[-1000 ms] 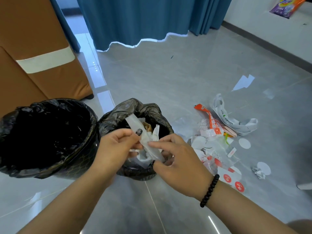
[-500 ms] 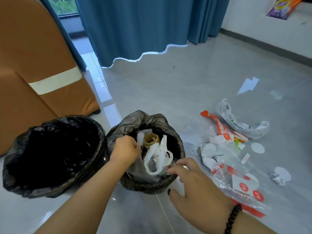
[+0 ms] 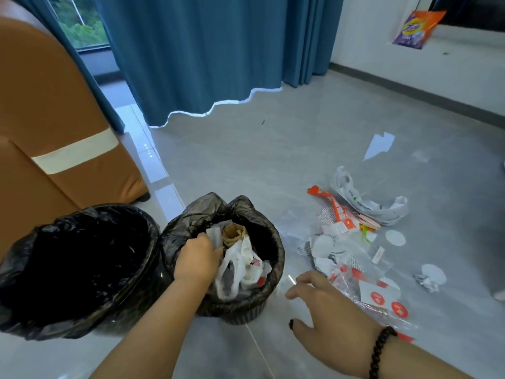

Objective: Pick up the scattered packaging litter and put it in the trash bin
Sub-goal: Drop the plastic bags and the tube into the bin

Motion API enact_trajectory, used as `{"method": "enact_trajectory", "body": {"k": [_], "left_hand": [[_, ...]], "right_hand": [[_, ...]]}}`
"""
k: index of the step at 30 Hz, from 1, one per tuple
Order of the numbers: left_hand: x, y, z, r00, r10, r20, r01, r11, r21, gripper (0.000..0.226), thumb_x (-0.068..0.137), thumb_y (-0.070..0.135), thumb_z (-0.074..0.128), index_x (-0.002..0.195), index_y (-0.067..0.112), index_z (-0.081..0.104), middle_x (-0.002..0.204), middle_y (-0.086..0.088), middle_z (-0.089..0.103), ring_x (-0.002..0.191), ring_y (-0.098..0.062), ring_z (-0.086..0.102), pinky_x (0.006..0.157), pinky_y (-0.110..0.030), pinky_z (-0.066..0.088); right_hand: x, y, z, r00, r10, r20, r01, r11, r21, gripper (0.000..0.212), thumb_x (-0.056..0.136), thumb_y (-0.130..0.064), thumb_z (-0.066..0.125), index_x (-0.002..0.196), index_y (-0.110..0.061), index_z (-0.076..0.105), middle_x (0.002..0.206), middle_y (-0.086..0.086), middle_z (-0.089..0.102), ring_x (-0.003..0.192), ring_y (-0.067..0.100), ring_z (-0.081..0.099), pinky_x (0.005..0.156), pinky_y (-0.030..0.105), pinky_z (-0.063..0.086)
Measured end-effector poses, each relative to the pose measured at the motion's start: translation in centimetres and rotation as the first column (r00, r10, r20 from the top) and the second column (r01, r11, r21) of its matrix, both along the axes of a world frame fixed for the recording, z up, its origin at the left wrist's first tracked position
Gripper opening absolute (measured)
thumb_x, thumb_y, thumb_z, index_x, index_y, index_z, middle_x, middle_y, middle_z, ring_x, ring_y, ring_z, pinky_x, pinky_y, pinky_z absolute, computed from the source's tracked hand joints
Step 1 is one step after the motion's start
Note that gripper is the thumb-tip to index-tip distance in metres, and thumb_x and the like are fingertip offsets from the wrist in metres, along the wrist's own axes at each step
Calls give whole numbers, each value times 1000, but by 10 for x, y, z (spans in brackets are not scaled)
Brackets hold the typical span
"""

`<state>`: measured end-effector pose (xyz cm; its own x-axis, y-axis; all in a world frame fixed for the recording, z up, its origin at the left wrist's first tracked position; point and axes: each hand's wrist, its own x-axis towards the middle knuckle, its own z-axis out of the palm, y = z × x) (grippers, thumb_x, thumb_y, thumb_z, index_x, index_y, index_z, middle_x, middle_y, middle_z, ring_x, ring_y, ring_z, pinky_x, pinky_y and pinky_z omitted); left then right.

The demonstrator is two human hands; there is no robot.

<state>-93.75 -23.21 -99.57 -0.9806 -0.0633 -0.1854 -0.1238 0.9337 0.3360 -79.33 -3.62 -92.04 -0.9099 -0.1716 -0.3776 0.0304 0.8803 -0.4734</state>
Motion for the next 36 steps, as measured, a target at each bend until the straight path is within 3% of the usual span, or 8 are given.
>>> {"method": "enact_trajectory", "body": {"k": [6,10,15,20,26,29,32,36], "left_hand": [[4,-5,28,999,11,-40,-7,995,97,46,87,37,65,116,3,53,91,-15,66,80,-28,66,69,-38,56],[28,0,37,996,-48,-81,64,977,202,22,89,26,59,109,17,55,75,-3,67,63,-19,67,65,-41,58],[70,52,31,952,-279,-126,299,934,197,4,90,29,56,89,30,52,64,4,62,65,-12,61,68,-37,55],[108,111,0,777,-622,-91,627,779,29,8,92,35,47,97,31,52,78,10,64,73,-10,61,65,-26,49],[124,138,-28,759,-647,72,640,762,96,7,88,33,50,92,32,56,78,13,65,76,-6,62,69,-25,51],[129,151,-43,781,-604,163,588,797,135,8,85,32,50,87,32,58,75,14,65,74,-5,61,72,-27,53],[131,158,-53,825,-509,244,461,857,231,7,81,28,55,81,33,60,72,13,66,69,-4,64,71,-31,56],[133,169,-56,846,-452,282,342,867,363,11,79,22,59,76,32,61,67,12,68,64,-6,68,71,-36,58]], "right_hand": [[-29,32,-33,997,-34,62,25,991,134,44,92,-29,50,134,-19,43,137,-2,32,117,17,48,96,23,41],[-48,53,-56,980,-21,197,-45,945,325,42,91,-26,48,130,-13,46,136,8,37,120,24,47,98,30,42],[-61,76,-86,978,35,207,-125,891,437,38,90,-19,50,127,-8,51,129,14,51,117,28,51,95,30,43],[-17,116,-135,938,111,330,-258,857,445,37,85,-13,51,121,-8,57,120,12,61,103,25,60,86,32,52],[62,173,-191,877,26,481,-290,826,484,37,84,-14,55,121,-11,51,125,9,52,111,27,56,88,39,52],[72,194,-203,991,-64,114,3,885,466,38,81,-17,59,117,-15,49,122,4,51,108,25,57,80,33,49],[54,208,-199,898,-101,-428,270,895,355,52,56,-27,79,98,-20,50,94,3,57,77,27,61,58,30,46],[19,223,-210,945,-252,-210,316,869,380,79,73,-53,65,137,-21,34,134,6,38,123,29,39,99,40,34]]}}
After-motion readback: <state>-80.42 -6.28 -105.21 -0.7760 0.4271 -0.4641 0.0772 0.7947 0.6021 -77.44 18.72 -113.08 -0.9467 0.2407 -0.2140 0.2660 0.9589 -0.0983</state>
